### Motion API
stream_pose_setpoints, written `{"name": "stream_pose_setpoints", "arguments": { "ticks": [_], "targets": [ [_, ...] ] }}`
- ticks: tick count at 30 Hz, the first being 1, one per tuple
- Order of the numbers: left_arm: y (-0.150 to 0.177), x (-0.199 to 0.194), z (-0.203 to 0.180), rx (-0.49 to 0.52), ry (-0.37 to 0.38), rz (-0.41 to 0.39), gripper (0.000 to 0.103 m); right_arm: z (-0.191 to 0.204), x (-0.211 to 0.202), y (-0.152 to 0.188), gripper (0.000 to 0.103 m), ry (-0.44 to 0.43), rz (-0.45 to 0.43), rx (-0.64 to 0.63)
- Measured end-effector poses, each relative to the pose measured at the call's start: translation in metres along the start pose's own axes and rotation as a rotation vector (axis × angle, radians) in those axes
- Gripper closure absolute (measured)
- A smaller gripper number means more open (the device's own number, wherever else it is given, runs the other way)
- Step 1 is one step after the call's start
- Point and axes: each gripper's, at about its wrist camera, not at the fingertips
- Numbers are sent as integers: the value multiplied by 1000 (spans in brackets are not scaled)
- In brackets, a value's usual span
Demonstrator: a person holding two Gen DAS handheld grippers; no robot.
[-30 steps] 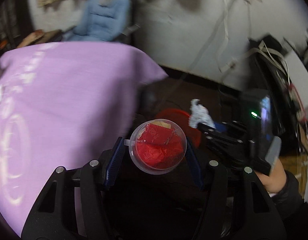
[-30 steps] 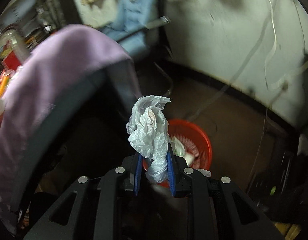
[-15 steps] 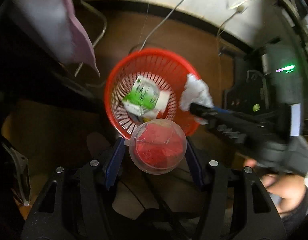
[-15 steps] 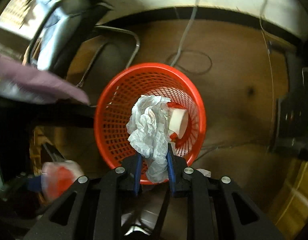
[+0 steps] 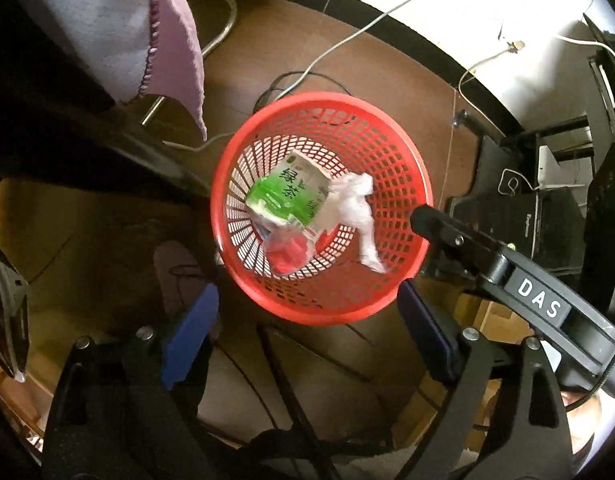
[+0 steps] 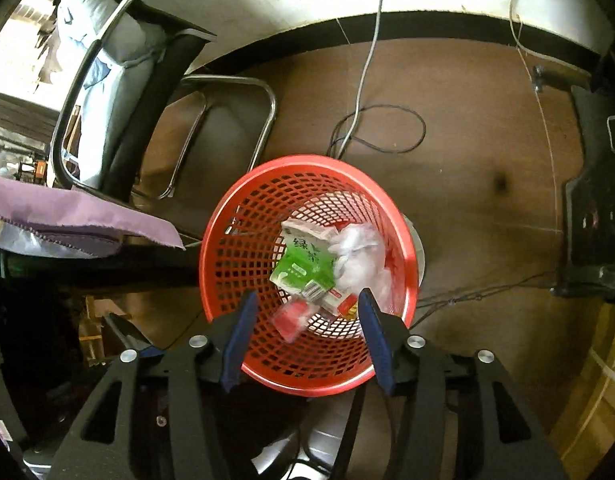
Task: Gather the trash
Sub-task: 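Carry the jelly cup and bag to the red wastebasket and open both tools, then bring both open tools back up over the table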
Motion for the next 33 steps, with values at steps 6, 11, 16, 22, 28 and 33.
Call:
{"name": "stream_pose_setpoints", "arguments": {
  "ticks": [6, 11, 16, 22, 28, 33],
  "targets": [
    [16, -26, -9, 46, -52, -50, 15, 22, -27, 2, 45, 128, -68, -114],
    [49, -69, -21, 93, -119, -108, 15, 43, -66, 5, 42, 173, -126, -182],
    [86, -128, -35, 174, -189, -215, 13, 72, -115, 13, 36, 185, -198, -258],
    [122, -239, 2, 100, -188, -410, 9, 162, -187, 37, 23, 162, -334, -478],
    [159, -332, 90, -82, -249, -567, 7, 268, -226, 80, 17, 56, -398, -696],
    [191, -377, 171, -249, -328, -628, 7, 360, -231, 122, 15, -1, -406, -861]
  ]
}}
Point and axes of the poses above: each gripper's, at about its wrist camera, not at the fingertips, and x roughly the way its jaws point, z to its left, y to its underside, and after that the axes turned 4 degrees about -y, right-handed
